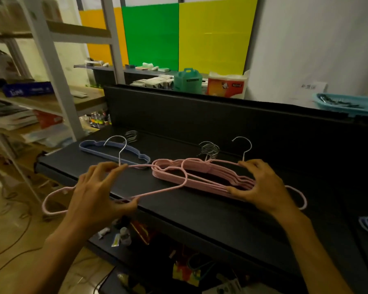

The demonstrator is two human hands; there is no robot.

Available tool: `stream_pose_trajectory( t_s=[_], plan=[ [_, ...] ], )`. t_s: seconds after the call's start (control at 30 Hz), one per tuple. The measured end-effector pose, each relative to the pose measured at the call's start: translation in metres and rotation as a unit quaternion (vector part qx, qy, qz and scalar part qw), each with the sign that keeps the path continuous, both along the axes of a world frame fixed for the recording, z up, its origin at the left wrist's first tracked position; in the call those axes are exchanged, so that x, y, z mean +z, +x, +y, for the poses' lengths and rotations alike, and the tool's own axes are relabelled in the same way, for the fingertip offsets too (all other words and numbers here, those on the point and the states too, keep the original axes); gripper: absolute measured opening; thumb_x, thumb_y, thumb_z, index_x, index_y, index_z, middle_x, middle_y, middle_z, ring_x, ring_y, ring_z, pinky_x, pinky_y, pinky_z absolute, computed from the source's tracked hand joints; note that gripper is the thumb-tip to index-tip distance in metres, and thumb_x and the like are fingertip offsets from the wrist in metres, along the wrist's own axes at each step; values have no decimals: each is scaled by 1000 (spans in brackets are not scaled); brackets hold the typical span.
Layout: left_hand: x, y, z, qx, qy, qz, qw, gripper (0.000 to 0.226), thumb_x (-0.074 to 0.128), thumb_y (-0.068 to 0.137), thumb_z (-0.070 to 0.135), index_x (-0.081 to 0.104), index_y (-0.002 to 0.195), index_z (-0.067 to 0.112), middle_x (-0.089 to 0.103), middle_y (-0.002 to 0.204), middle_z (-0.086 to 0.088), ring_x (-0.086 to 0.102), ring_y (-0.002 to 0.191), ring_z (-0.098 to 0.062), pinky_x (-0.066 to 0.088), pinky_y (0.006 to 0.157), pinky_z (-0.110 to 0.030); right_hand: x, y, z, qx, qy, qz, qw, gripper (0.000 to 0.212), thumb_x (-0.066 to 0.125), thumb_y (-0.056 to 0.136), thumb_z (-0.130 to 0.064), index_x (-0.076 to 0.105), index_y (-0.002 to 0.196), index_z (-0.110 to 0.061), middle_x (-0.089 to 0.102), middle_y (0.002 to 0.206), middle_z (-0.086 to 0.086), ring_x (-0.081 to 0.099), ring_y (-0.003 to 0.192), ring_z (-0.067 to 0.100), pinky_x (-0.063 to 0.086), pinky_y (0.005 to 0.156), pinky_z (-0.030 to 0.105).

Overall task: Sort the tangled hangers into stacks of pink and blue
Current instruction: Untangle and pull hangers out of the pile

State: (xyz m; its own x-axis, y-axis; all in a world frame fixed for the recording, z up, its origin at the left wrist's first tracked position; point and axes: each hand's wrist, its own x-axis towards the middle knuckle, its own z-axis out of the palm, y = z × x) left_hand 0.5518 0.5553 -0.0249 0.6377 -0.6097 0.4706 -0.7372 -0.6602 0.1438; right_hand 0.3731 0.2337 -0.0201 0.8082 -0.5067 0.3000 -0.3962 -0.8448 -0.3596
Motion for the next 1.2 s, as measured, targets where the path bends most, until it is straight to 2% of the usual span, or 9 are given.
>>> stream_pose_trajectory(
  t_s=[0.33,0.6,1.0,1.2],
  plan=[
    [3,90,-22,-98,-30,36,994,92,50,59,75,43,137,26,41,133,-7,42,119,-28,41,93,-46,-5,58,34,-8,-25,62,998,87,64,69,-67,34,141,-28,35,140,-3,38,124,15,34,101,30],
    [1,140,-39,-175,-30,51,983,94,49,57,76,42,138,27,38,134,-3,40,120,-25,39,95,-41,-2,90,56,-40,-5,66,997,83,66,71,-63,35,140,-30,36,141,-4,35,126,13,31,103,30],
    [0,146,-69,-234,-30,66,970,96,46,59,77,47,137,20,43,133,-9,41,120,-28,40,94,-46,0,86,60,-55,24,90,994,81,66,72,-63,30,141,-37,30,146,-7,29,130,13,27,104,31],
    [3,129,-85,-238,-15,72,968,100,44,57,79,45,138,21,41,134,-8,41,121,-28,38,96,-44,3,63,52,-62,11,76,995,75,60,77,-63,30,141,-38,31,146,-10,28,132,10,22,101,25]
  ],
)
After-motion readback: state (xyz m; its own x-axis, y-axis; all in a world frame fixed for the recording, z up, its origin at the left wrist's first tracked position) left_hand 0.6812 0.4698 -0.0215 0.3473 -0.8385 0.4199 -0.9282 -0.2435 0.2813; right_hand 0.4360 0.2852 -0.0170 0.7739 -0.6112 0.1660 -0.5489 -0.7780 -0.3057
